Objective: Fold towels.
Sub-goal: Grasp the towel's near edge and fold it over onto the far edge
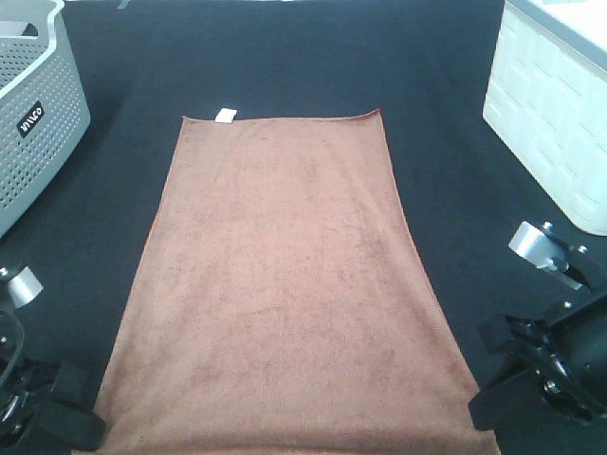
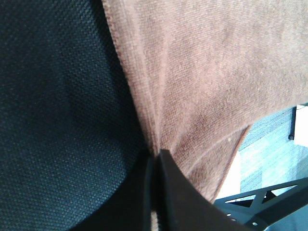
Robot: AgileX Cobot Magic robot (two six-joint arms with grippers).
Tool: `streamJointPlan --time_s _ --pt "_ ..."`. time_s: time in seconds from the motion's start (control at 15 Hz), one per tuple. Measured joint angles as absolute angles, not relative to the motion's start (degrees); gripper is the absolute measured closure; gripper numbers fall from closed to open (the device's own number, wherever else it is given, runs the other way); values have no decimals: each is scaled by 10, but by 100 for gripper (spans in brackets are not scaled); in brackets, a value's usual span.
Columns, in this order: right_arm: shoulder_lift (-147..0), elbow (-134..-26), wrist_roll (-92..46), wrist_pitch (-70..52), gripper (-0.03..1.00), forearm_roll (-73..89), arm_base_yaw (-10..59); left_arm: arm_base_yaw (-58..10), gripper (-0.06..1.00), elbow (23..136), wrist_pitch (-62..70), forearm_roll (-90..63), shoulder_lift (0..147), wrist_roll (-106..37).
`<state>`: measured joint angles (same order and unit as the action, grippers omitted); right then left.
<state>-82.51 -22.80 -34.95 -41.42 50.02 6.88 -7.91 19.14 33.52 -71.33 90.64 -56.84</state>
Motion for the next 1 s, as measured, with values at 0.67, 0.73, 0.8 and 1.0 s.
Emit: streamJointPlan --time_s 0.67,0.73,0.8,1.0 --pt "-909 -402 -349 -369 97 488 69 -79 94 381 304 -712 909 -552" --pt "-931 -442 -348 -376 97 484 69 -79 94 402 294 -712 912 -547" --pt "-957 -490 -344 -387 97 479 69 -79 94 432 289 -712 921 -543" --pt "-1058 -690 -286 -421 97 419 69 -79 94 532 258 -710 999 -521"
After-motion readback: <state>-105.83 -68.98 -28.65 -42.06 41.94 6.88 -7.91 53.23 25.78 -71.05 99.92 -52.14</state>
